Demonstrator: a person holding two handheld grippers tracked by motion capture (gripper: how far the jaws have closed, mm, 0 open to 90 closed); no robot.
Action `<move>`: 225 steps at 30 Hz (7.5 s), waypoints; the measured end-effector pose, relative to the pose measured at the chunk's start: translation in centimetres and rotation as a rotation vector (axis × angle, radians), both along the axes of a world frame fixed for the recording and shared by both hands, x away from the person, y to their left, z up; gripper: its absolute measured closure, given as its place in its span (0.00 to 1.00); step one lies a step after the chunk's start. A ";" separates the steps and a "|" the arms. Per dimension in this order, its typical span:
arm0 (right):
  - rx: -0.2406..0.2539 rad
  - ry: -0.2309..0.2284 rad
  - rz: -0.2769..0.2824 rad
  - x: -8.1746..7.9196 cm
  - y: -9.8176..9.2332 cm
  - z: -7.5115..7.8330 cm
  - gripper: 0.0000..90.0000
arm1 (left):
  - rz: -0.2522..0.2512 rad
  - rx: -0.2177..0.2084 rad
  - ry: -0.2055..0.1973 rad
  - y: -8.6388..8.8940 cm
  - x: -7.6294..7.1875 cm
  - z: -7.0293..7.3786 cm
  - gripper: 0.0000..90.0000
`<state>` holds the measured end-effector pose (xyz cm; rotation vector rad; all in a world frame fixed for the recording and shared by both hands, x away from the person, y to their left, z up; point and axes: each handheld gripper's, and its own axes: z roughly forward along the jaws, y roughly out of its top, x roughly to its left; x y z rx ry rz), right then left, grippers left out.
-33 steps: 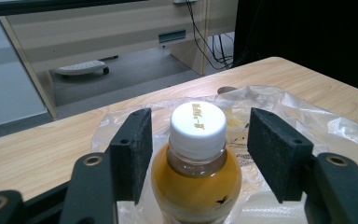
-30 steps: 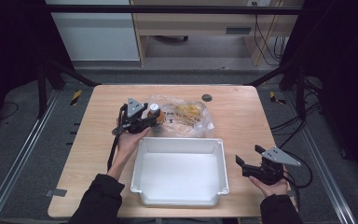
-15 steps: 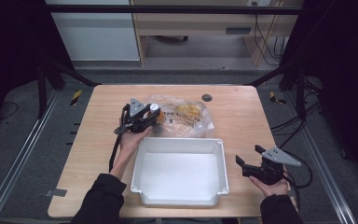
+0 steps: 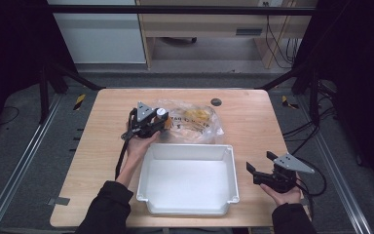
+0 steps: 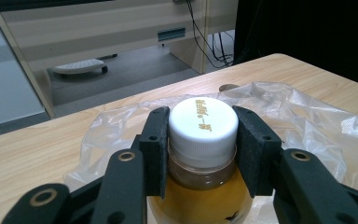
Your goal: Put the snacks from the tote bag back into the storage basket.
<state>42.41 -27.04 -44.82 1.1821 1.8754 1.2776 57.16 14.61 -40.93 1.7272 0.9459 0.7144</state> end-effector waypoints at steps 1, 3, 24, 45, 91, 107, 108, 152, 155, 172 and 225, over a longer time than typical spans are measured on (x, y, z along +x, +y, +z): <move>-0.001 0.000 0.000 0.0 0.0 0.0 0.15 | 0.002 -0.003 0.004 0.0 0.0 0.0 0.65; -0.001 0.000 0.000 0.0 0.0 0.0 0.15 | 0.008 0.000 0.006 -0.1 0.0 0.1 0.65; -0.002 -0.002 -0.002 0.0 0.0 0.0 0.15 | 0.050 -0.010 0.006 0.6 -0.5 1.4 0.66; 0.001 -0.003 -0.005 0.0 -0.1 0.1 0.15 | 0.033 -0.044 -0.060 0.9 -1.6 5.4 0.66; 0.004 -0.005 -0.008 -0.1 -0.1 0.1 0.15 | 0.009 -0.065 -0.139 1.3 -4.3 11.1 0.66; 0.007 -0.007 -0.007 -0.1 -0.1 0.2 0.15 | -0.037 -0.070 -0.144 1.1 -7.1 11.6 0.66; 0.007 -0.006 -0.008 -0.2 -0.1 0.2 0.15 | -0.038 -0.068 -0.146 1.1 -7.3 11.6 0.66; 0.003 -0.009 -0.010 -0.2 -0.1 0.1 0.15 | -0.093 -0.046 -0.086 2.4 -13.5 6.3 0.66; 0.005 -0.008 -0.010 -0.3 -0.1 0.1 0.15 | -0.089 -0.044 -0.073 2.4 -13.5 5.9 0.66; -0.005 -0.012 -0.008 -0.4 -0.1 0.1 0.15 | -0.081 -0.013 -0.022 2.5 -14.4 3.8 0.66; -0.013 -0.009 -0.004 -0.4 0.0 0.0 0.15 | -0.062 0.032 0.033 2.0 -14.2 0.8 0.65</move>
